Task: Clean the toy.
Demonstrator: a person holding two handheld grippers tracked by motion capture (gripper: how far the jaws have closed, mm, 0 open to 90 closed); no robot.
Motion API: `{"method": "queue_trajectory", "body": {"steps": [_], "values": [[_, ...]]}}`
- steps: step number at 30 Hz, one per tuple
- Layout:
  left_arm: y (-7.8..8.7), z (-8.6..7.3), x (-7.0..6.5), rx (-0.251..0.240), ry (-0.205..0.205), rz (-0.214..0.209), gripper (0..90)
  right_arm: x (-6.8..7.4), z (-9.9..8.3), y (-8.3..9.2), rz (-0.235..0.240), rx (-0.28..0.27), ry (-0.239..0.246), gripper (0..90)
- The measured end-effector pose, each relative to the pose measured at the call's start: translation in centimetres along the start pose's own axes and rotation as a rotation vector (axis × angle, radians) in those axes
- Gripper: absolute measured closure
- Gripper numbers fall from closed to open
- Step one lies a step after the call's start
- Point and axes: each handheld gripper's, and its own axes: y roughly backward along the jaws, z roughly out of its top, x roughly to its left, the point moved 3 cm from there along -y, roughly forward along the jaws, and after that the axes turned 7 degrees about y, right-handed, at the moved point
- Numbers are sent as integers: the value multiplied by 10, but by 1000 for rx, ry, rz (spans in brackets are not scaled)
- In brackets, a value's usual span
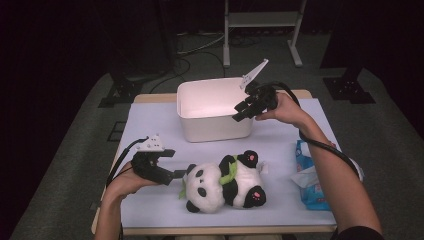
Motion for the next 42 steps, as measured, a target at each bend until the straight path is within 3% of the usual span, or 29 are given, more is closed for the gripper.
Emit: {"method": "queue_trajectory", "body": {"steps": [11, 18, 22, 42], "values": [[-1, 0, 1, 4, 2, -1, 168, -14, -4, -19, -2, 42, -3, 566], [1, -1, 3, -5, 12, 2, 168, -17, -6, -30, -6, 63, -10, 684], [2, -1, 2, -5, 9, 3, 168, -21, -8, -33, 0, 50, -48, 743], [4, -2, 3, 2, 6, 9, 168, -4, -15, -31, 24, 66, -16, 790]]}}
